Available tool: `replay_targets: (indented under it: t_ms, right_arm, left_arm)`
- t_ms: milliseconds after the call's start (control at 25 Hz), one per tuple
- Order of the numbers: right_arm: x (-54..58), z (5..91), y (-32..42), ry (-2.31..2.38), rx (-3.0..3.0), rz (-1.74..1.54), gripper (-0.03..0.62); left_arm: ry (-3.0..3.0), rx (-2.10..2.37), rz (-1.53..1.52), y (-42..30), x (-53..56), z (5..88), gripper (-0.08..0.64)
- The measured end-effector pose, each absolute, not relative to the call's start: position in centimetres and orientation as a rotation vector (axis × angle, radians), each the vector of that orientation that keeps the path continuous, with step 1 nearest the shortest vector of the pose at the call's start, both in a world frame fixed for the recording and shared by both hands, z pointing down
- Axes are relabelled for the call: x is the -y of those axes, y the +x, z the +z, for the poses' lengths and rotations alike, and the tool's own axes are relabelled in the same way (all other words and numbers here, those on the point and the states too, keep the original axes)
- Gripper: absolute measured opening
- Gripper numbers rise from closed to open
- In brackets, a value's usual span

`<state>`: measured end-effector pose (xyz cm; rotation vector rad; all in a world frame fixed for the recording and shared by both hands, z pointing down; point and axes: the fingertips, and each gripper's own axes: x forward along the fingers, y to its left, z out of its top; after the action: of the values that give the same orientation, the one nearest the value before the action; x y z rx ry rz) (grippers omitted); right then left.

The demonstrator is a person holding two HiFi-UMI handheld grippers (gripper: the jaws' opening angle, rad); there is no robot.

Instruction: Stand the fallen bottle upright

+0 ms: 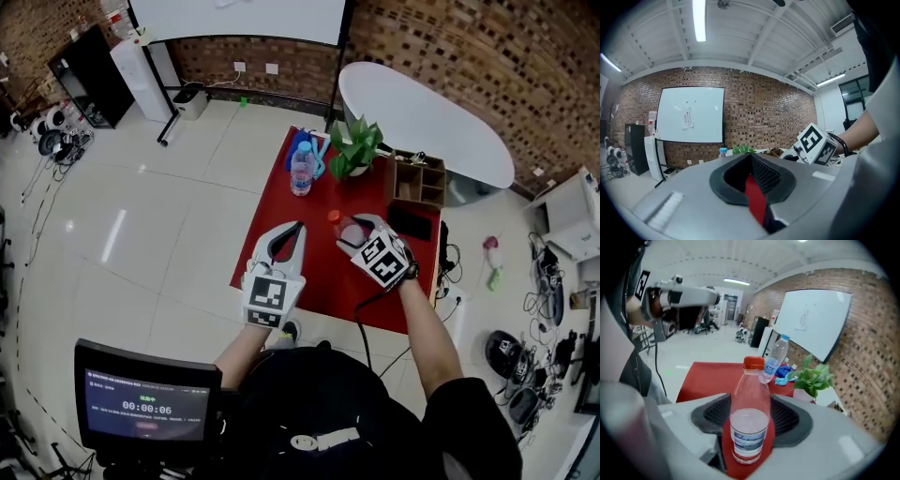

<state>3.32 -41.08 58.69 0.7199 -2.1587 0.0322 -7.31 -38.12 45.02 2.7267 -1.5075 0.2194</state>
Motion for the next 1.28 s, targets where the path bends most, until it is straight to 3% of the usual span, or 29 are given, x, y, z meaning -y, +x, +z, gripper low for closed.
replay_targets:
  t_ms: [320,1280]
  right_arm:
    - [40.2,56.6,8.4,1.033,2.33,0.249,0.264]
    - [40.8,53.5,9.6,1.189,2.402,0.306,0.265]
  left_arm:
    - [2.792,1.436,0.238,-3.8,37.0,44.7,0.002]
    - [2.788,1.433,0.243,-3.2,36.2,43.9,0.0]
